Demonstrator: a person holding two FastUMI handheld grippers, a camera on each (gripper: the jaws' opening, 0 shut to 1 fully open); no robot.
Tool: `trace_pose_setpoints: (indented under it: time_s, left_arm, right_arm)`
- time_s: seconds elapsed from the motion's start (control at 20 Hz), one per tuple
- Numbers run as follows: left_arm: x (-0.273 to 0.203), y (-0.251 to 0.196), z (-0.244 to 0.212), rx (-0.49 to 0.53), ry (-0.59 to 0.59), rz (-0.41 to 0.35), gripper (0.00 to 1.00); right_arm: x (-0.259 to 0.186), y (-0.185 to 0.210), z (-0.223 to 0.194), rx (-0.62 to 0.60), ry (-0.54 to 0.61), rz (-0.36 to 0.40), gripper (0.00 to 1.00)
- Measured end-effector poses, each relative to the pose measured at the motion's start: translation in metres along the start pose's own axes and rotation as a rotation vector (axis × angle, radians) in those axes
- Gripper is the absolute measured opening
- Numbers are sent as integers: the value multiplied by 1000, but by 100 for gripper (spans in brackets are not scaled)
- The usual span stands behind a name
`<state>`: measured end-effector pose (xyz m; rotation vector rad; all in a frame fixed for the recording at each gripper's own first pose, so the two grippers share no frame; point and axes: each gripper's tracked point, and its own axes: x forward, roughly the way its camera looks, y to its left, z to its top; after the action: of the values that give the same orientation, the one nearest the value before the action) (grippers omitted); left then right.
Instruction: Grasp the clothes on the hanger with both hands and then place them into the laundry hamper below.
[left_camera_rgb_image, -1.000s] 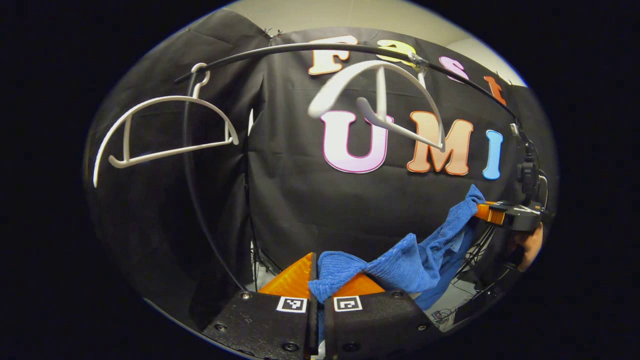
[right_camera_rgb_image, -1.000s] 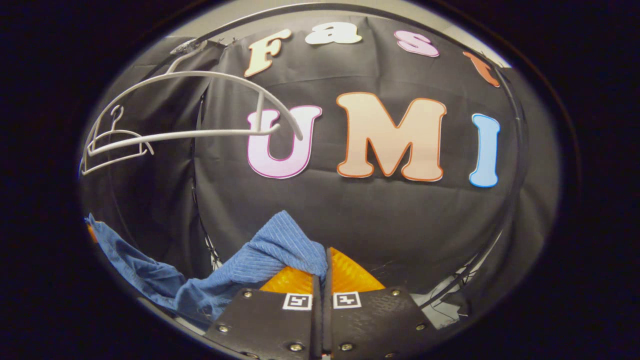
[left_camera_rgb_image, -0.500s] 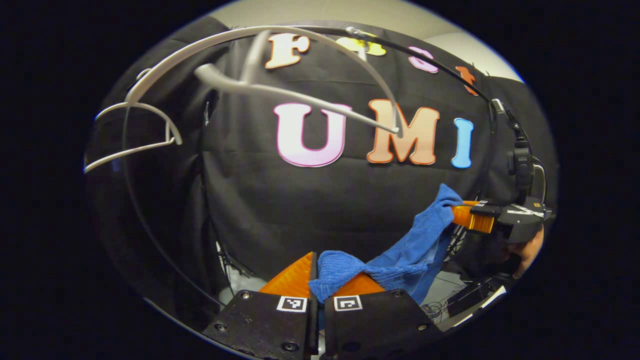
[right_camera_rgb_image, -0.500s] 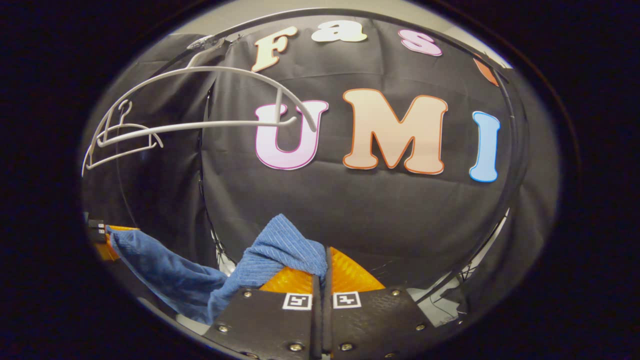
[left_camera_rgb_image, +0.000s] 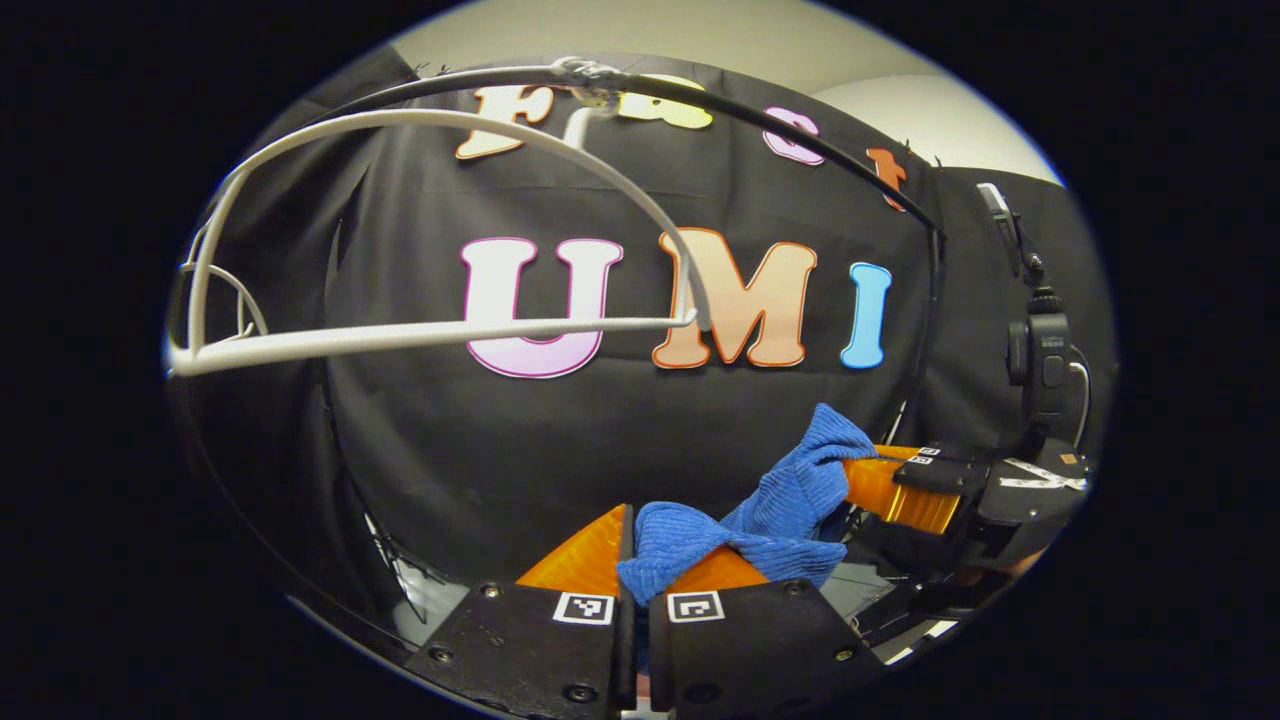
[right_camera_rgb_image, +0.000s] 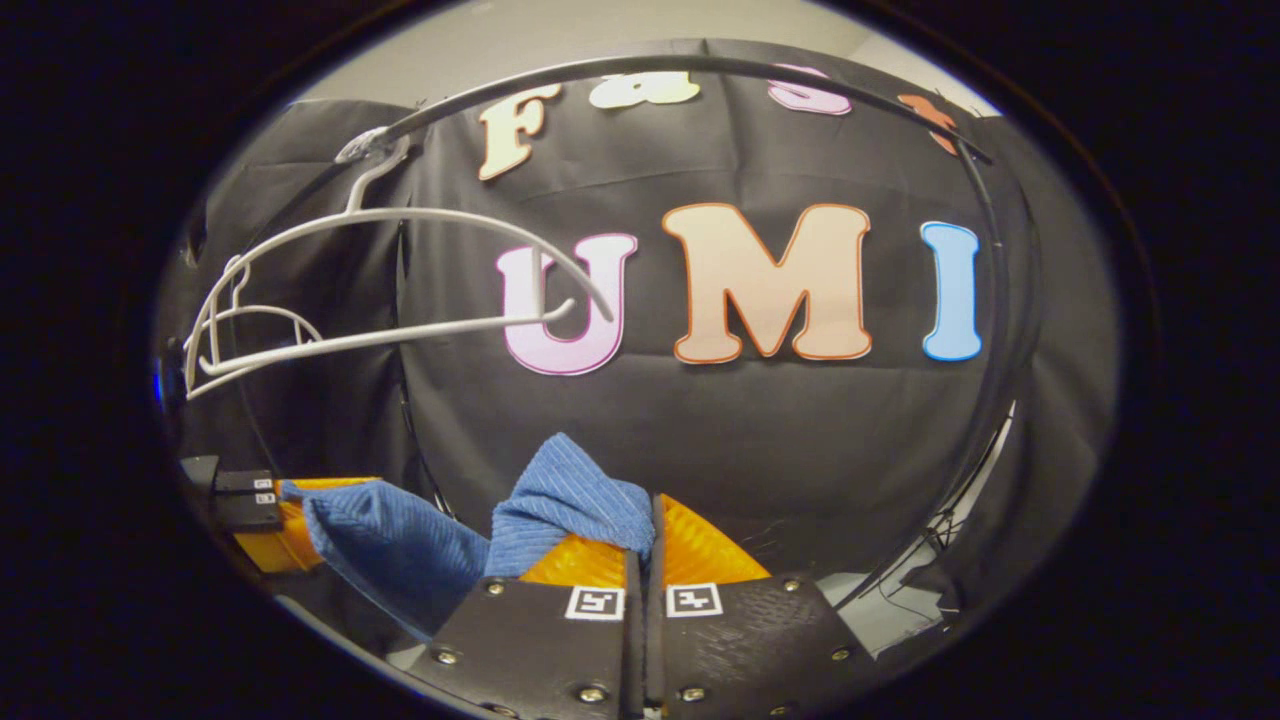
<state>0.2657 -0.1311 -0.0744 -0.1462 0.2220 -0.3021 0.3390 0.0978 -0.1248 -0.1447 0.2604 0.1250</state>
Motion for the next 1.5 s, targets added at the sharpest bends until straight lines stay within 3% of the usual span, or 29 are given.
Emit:
trace_pose_setpoints:
  time_s: [0.35,0.6,1.05,1.5]
  left_arm:
    - [31,-21,-5,21,5,0,6]
    - [50,-6,-34,48,23,98,6]
    - [83,24,-118,-7,155,164,5]
    - [103,51,-230,-20,346,193,6]
  right_arm:
    - [11,-26,5,78,5,-50,1]
    - [27,-37,-25,83,77,-98,1]
    - [70,-7,-118,110,284,-35,1]
    - [89,-11,-233,149,488,-71,2]
